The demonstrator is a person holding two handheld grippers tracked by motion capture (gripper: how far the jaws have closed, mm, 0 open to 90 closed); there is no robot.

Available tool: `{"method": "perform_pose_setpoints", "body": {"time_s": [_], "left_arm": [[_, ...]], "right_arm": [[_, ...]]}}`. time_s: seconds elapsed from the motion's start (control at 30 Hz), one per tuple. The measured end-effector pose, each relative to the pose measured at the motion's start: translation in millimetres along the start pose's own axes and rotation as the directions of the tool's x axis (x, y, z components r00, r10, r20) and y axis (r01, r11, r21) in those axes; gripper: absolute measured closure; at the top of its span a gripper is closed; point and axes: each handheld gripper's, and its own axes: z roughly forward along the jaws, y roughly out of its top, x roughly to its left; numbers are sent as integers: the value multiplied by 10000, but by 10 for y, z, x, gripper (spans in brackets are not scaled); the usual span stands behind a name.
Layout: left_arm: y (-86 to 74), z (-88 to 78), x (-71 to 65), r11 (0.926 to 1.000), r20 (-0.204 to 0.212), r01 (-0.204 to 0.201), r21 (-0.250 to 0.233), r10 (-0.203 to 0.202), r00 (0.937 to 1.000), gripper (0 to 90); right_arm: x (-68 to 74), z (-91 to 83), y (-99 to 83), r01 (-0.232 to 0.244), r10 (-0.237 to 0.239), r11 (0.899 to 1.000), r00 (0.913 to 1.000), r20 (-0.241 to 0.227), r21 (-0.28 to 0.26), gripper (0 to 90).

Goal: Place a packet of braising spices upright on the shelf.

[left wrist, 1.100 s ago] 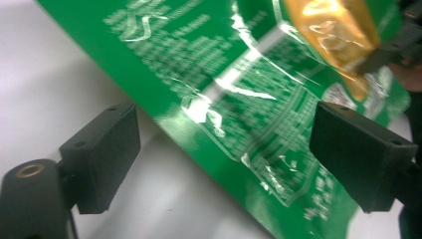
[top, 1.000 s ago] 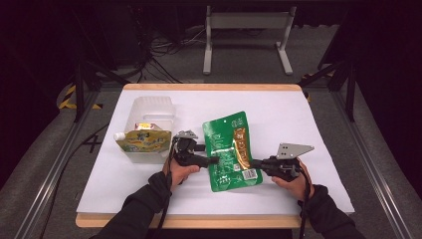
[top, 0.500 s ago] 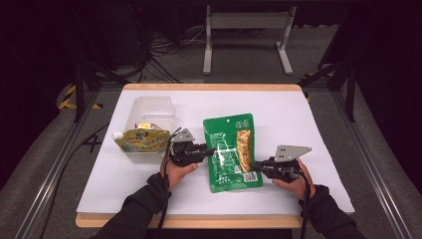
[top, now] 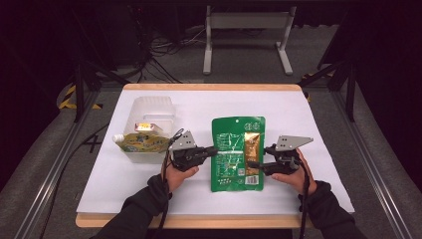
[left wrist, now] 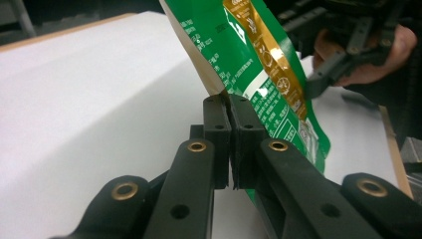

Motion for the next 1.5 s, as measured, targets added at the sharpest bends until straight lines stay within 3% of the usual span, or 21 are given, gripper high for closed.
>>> {"method": "perform_pose_setpoints", "body": {"time_s": [0.1, 0.2, 0.27, 0.4, 0.5, 0.63, 0.73, 0.9, 1.03, 1.17, 1.27, 1.5], "left_arm": [[32, -32, -41, 9995, 155, -282, -113, 283, 9995, 884], [62, -50, -83, 9976, 251, -662, -202, 667, 9975, 890], [71, -53, -103, 9972, 241, -711, -221, 716, 9971, 890], [74, -67, -110, 9971, 186, -745, -177, 748, 9970, 890], [68, -71, -99, 9970, 116, -754, -171, 756, 9971, 889], [78, -82, -123, 9961, -7, -864, -201, 864, 9963, 866], [94, -115, -144, 9956, -222, -912, -196, 908, 9956, 747], [93, -232, -254, 9854, -394, -1632, 479, 1651, 9855, 594], [42, -336, -304, 9820, -545, -1731, 758, 1775, 9826, 494], [-110, -516, -377, 9695, -805, -1990, 1431, 2118, 9740, 432], [-233, -642, -410, 9646, -981, -1912, 1819, 2113, 9725, 392], [-464, -921, -381, 9614, -1295, -1336, 2407, 1682, 9772, 254]], "right_arm": [[-36, -20, 103, -231, 233, 9995, 9997, 90, -211, 440], [-100, -67, 186, -716, 710, 9943, 9974, -104, -789, 450], [-124, -67, 238, -786, 780, 9935, 9969, -107, -821, 512], [-110, -37, 305, -694, 662, 9956, 9965, -514, -633, 683], [-85, -42, 325, -541, 507, 9966, 9971, -561, -625, 832], [-66, -67, 334, -512, 465, 9963, 9967, -670, -693, 882], [-29, -87, 350, -405, 349, 9962, 9968, -715, -774, 887], [72, -157, 432, -55, -5, 9929, 9987, -504, -1191, 890], [107, -195, 479, 249, -271, 9913, 9995, -153, -1293, 891], [106, -203, 501, 333, -310, 9905, 9993, 196, -1337, 891], [104, -191, 529, 459, -411, 9899, 9984, 383, -1341, 892], [99, -122, 613, 736, -663, 9869, 9963, 551, -1437, 893]]}}
